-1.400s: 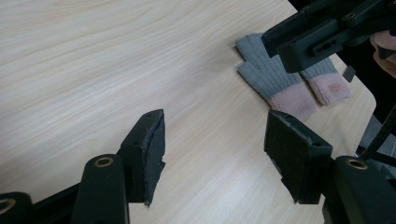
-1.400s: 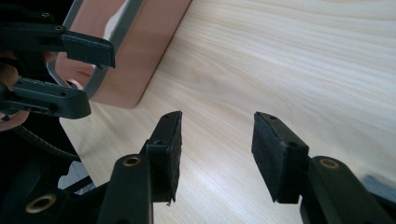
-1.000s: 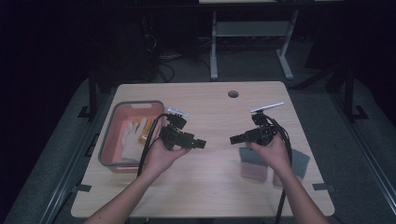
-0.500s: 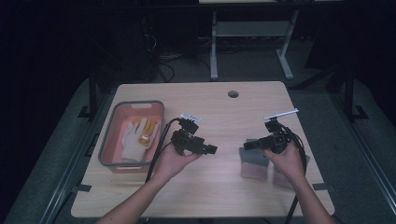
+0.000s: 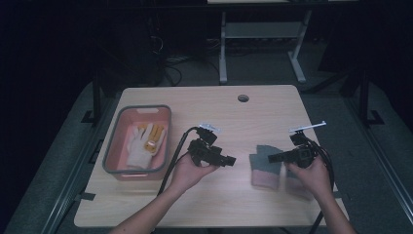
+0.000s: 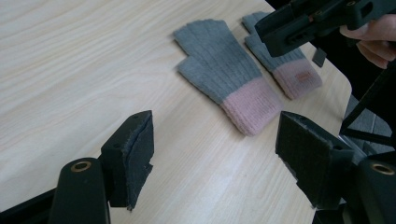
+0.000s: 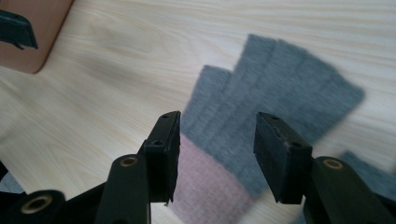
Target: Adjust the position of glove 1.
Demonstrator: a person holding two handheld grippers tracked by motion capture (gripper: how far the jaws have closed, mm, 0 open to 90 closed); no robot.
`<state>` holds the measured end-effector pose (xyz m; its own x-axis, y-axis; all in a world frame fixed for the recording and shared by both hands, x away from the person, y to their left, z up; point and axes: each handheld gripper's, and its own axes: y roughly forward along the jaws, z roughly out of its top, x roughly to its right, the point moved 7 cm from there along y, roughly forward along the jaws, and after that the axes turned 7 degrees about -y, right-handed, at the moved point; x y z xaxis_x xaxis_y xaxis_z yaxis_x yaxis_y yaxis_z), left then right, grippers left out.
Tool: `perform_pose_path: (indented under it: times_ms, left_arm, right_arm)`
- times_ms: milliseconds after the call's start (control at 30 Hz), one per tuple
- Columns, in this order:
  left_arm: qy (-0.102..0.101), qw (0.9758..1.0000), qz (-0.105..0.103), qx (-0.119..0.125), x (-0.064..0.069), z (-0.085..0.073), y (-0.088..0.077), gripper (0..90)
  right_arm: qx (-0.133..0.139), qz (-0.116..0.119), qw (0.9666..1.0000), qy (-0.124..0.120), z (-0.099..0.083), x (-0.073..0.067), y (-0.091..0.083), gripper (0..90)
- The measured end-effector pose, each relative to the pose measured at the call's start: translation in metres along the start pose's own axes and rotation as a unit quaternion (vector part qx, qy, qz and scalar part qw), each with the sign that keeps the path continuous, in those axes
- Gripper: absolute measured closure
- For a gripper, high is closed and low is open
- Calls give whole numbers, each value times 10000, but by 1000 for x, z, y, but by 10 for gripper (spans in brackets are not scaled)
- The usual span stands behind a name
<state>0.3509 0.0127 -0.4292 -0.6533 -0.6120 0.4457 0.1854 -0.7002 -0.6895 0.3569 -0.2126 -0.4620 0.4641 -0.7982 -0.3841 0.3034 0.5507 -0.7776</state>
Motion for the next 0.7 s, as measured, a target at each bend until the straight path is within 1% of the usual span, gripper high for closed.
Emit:
perform_pose_path:
  times_ms: [100,300,333,400,467,567,700]
  left_arm:
    - [20,10000,-36,-21,4,-1,6,282]
    - [145,9998,-37,-106,10,-4,16,282]
    - [119,9999,-61,-92,11,-4,17,282]
    - [125,9998,-72,-102,12,-4,19,282]
    - [129,9998,-104,-92,14,-3,21,282]
    - [149,9998,-107,-125,15,-4,24,282]
    - [162,9997,-128,-152,18,-5,27,282]
  right_arm:
    - [7,-28,10000,32,-5,4,-2,508]
    - [-23,-204,9998,49,-15,15,-9,531]
    - [-51,-255,9996,76,-17,17,-10,533]
    - [-104,-366,9993,50,-22,21,-11,536]
    - [-147,-411,9990,130,-26,24,-13,536]
    - [-160,-470,9987,144,-32,30,-15,542]
    - [-183,-608,9978,174,-40,37,-17,548]
